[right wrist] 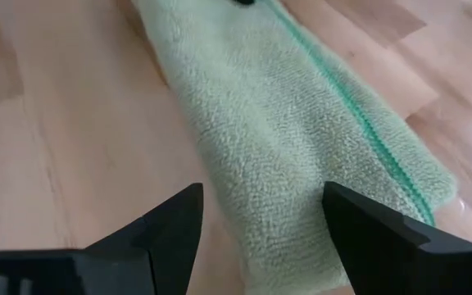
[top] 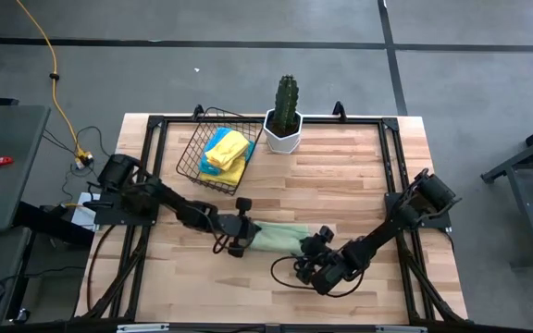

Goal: Fold microfiber towels
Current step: Fold the green microfiber towel on the table

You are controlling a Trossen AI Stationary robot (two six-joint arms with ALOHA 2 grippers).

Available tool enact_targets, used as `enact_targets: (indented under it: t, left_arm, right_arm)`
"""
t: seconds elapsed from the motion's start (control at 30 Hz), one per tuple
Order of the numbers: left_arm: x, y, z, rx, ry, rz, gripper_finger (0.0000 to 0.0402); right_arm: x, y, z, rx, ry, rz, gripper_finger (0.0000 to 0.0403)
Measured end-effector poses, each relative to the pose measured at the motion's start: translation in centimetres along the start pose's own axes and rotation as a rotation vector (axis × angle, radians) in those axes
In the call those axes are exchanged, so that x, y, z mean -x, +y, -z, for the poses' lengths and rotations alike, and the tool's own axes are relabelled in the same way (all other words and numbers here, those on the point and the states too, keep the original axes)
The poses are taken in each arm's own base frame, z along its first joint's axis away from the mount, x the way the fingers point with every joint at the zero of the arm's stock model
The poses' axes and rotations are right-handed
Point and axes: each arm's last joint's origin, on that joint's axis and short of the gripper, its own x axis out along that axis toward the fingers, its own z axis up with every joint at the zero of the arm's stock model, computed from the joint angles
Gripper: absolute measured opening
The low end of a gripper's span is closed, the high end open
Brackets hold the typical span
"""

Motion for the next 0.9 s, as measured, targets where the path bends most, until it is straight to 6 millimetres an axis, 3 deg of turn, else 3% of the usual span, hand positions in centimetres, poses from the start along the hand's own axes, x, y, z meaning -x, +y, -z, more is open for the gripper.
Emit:
enact_targets:
  t: [0.17,0.37,0.6,0.73,0.9]
  left_arm:
    - [1.0,0.3,-0.8,-0.014,-0.012,-0.037,0.0000]
    - [4.1,0.8,-2.5,-0.098,-0.017,-0.144,0.0000]
    - [7.5,0.3,-5.7,-0.029,-0.187,0.000,0.0006]
    - [7.4,-1.4,-6.9,-0.065,-0.113,0.088,0.0047]
    - [5.5,-4.5,-8.3,-0.158,-0.007,0.099,0.0131]
  right_arm:
    - [0.4,0.1,0.1,0.018,0.003,-0.012,0.0243]
    - [3.0,0.6,0.1,0.037,-0.080,-0.023,0.0243]
    - [5.1,1.1,1.4,-0.031,-0.152,-0.036,0.0243]
    - [5.6,1.3,1.7,-0.051,-0.190,-0.038,0.0243]
    - [5.6,1.2,1.6,-0.045,-0.238,-0.014,0.0243]
